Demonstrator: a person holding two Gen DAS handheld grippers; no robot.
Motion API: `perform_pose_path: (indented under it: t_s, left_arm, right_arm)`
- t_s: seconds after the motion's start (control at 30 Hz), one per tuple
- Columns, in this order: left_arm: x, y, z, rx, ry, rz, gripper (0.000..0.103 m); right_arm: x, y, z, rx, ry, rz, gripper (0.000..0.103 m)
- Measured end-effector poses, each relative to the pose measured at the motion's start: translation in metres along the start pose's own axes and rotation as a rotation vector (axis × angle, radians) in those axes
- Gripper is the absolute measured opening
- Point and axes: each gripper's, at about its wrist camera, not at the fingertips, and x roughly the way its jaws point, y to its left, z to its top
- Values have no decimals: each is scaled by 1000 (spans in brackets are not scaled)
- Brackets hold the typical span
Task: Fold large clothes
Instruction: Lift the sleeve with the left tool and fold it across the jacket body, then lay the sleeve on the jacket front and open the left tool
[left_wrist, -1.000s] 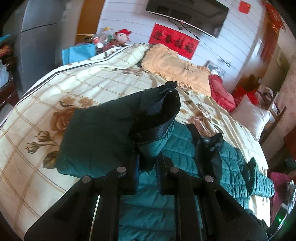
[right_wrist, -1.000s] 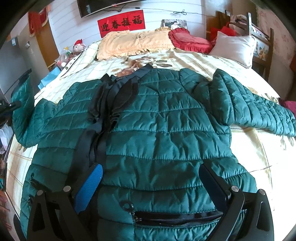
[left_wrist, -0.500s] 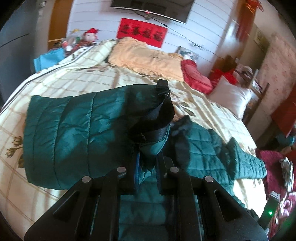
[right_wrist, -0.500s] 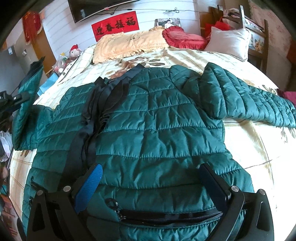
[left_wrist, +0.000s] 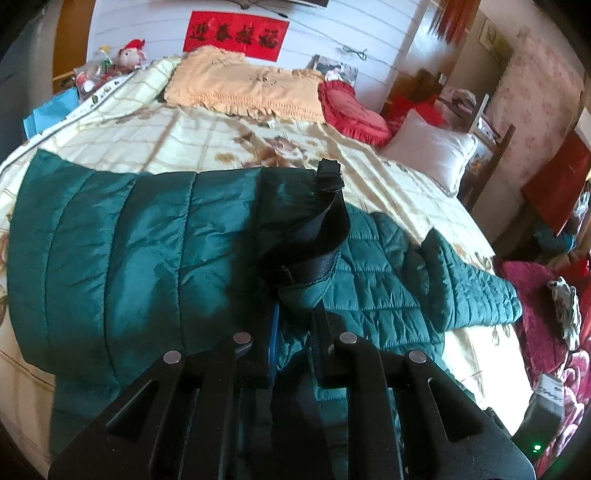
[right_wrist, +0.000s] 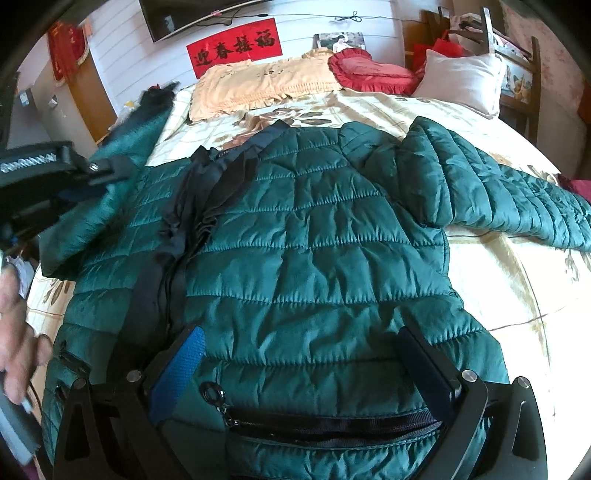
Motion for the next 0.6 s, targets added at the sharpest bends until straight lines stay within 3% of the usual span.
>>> perform_pose_path:
  t_s: [0.27,0.6]
  left_arm:
    - [18,-5,-9,0,52,-34,13]
    - [25,-15,-15,55,53,21,13]
  right_arm:
    - [-4,-5,-1,15,8,3,103]
    - [-6,-12,-1,38,9,5,103]
